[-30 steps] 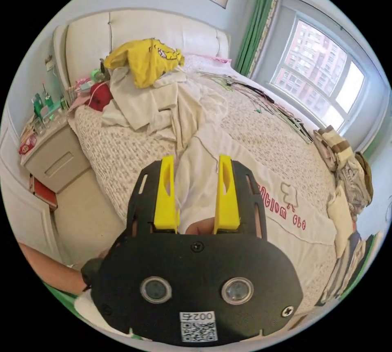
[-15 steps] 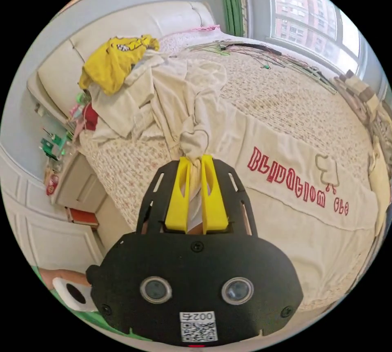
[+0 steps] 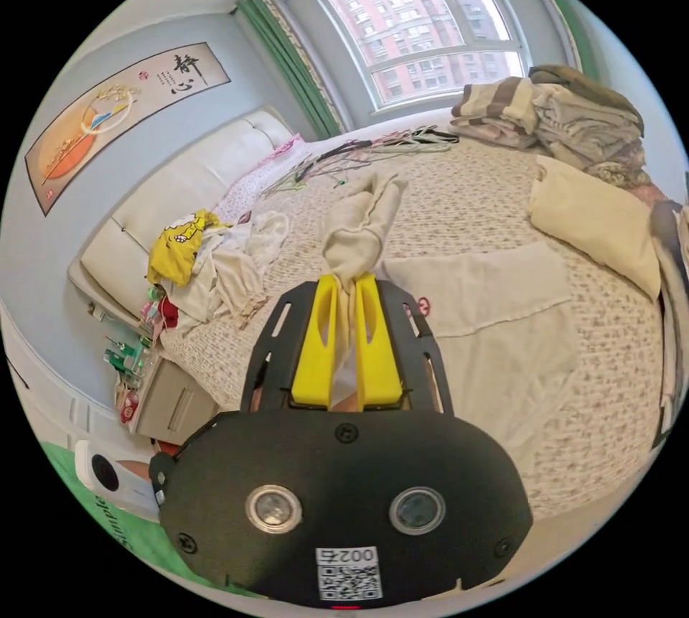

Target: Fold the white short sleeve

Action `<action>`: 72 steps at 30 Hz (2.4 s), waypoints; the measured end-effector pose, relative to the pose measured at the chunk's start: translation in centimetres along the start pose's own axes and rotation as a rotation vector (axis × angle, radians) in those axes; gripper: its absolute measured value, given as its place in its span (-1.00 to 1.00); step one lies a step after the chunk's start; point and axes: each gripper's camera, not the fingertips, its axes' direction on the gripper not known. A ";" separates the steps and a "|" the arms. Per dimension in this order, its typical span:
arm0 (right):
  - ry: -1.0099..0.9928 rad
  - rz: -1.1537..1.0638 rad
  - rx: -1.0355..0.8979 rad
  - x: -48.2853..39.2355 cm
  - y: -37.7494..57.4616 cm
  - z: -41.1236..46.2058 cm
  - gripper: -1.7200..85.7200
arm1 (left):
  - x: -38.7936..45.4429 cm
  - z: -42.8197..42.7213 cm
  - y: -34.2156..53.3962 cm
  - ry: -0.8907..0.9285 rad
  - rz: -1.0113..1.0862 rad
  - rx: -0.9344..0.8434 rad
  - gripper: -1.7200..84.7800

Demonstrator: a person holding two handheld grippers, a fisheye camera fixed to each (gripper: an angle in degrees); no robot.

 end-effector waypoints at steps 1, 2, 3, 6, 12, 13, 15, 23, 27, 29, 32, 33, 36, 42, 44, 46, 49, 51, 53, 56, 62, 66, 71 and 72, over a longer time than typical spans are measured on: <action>0.031 0.002 -0.008 2.0 0.1 -0.7 -0.85 | 0.9 0.6 -0.4 0.007 0.005 -0.006 -1.00; 0.051 0.004 -0.014 2.9 0.2 -1.0 -0.85 | 2.6 2.0 -1.0 0.026 0.010 -0.021 -1.00; 0.098 0.009 -0.026 4.6 0.4 -1.4 -0.85 | 4.1 3.5 -1.5 0.048 0.010 -0.041 -1.00; 0.216 0.031 -0.098 8.9 1.7 -1.1 -0.84 | 6.7 7.4 -1.7 0.123 0.006 -0.118 -1.00; 0.278 0.127 -0.067 12.9 6.7 -2.0 -0.74 | 7.9 9.1 0.6 0.216 0.060 -0.190 -0.99; 0.269 0.142 -0.015 12.8 7.5 -3.0 -0.74 | 7.8 8.4 0.8 0.231 0.070 -0.161 -0.99; 0.290 0.162 0.067 12.2 8.6 -4.9 -0.75 | 7.3 5.4 1.1 0.238 0.111 -0.076 -0.99; 0.478 -0.086 0.131 0.7 12.3 -8.1 -0.83 | 0.0 -1.9 4.4 -0.122 0.089 0.071 -0.96; 0.372 -0.256 0.039 -6.3 15.6 -5.7 -0.79 | -7.3 -0.3 6.4 -0.150 -0.153 -0.140 -0.94; 0.402 -0.341 0.007 -9.2 17.1 -4.2 -0.76 | -8.8 0.4 6.9 -0.090 -0.214 -0.202 -0.93; 0.502 -0.414 -0.054 -11.5 19.0 -1.2 -0.74 | -8.6 1.4 7.1 -0.025 -0.183 -0.246 -0.93; 0.551 -0.410 -0.105 -11.3 19.6 0.4 -0.74 | -8.2 2.0 7.0 -0.034 -0.166 -0.273 -0.94; 0.487 -0.298 -0.152 -9.5 20.8 2.1 -0.77 | -7.9 2.7 6.7 -0.061 -0.139 -0.315 -0.97; 0.395 -0.163 -0.074 -8.2 21.1 -1.8 -0.80 | -11.0 0.7 6.5 -0.011 -0.231 -0.288 -0.98; 0.404 -0.174 0.001 -9.0 21.1 -3.3 -0.80 | -12.2 -0.4 6.5 0.062 -0.274 -0.247 -0.97; 0.379 -0.164 0.025 -9.5 20.7 -4.0 -0.80 | -12.6 -1.0 6.6 0.071 -0.275 -0.227 -0.96; 0.332 -0.146 -0.009 -9.8 20.3 -3.2 -0.78 | -12.3 -1.0 6.6 0.045 -0.250 -0.255 -0.88; 0.306 -0.146 -0.016 -10.3 20.3 -2.8 -0.77 | -12.4 -0.9 6.6 0.068 -0.259 -0.253 -0.83; 0.306 -0.159 -0.019 -11.0 20.3 -2.5 -0.75 | -12.5 -0.5 6.2 0.107 -0.270 -0.251 -0.80; 0.334 -0.152 -0.038 -11.1 20.6 -2.1 -0.74 | -12.1 0.5 5.1 0.170 -0.270 -0.279 -0.80; 0.324 -0.056 -0.039 -8.8 23.4 -4.3 -0.77 | -12.3 0.4 3.8 0.068 -0.238 -0.344 -0.96; 0.311 -0.027 0.011 -8.5 25.5 -6.8 -0.78 | -15.2 -2.4 4.6 0.041 -0.263 -0.304 -0.98; 0.339 -0.076 0.093 -10.1 26.6 -8.7 -0.78 | -19.7 -7.1 6.9 0.015 -0.363 -0.283 -0.98; 0.356 -0.090 0.095 -10.5 26.2 -8.7 -0.79 | -20.6 -8.1 7.7 0.047 -0.386 -0.284 -0.98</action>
